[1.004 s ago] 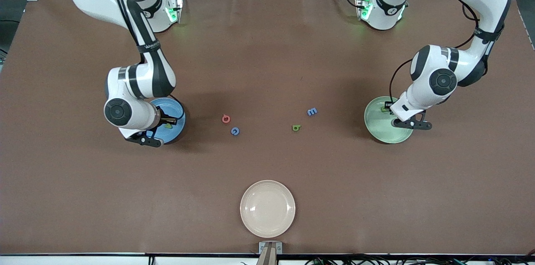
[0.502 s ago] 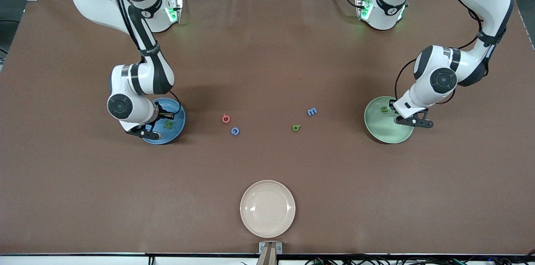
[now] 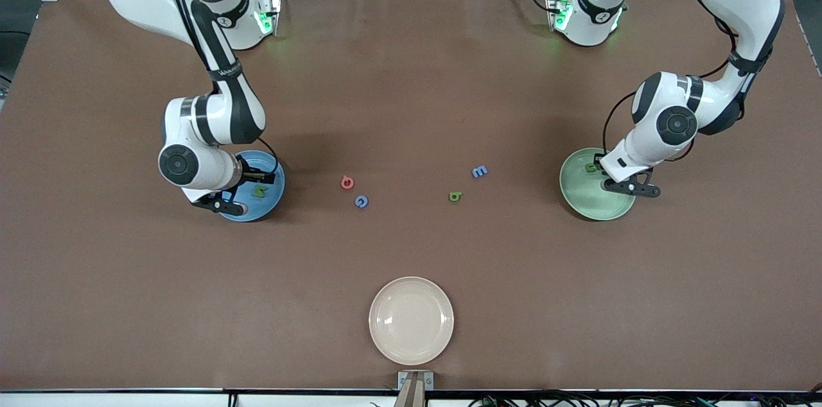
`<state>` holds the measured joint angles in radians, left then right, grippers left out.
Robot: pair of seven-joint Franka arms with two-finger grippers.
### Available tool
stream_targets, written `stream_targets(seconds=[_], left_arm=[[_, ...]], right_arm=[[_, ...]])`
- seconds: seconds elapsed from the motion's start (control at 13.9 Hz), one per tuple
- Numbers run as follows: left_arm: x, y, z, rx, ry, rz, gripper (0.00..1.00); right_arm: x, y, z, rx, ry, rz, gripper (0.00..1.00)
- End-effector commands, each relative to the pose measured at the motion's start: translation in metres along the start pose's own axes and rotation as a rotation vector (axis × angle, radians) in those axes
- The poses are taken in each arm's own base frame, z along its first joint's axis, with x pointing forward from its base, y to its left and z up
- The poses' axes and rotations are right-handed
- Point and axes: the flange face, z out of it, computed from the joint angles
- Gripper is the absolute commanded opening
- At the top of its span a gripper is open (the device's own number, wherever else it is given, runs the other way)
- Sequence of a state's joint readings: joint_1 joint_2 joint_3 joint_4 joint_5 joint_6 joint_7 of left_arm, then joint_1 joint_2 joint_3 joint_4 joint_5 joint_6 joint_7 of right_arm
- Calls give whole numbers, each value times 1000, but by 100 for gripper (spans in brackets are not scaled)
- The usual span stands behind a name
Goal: Sort uppercase to blue plate, lowercase to green plate
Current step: 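Release the x on the green plate and the B on the blue plate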
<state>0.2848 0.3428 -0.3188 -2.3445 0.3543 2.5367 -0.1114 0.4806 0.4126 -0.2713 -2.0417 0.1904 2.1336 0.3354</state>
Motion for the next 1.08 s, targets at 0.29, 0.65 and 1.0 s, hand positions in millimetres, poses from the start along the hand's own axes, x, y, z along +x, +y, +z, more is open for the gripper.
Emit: stream_targets(seconds=[0.29,0.65,1.0], left_arm=[[17,21,-27,1,63,29,99],[42,82,-63,-35,61,-164,99],[59,169,-70,-83,49,-412,99]], right_arm=[[-53,-113,-11,101,90,86,100],[-67,-170,35,114,239,6,100],[-67,-192,60,137,282,1,99]])
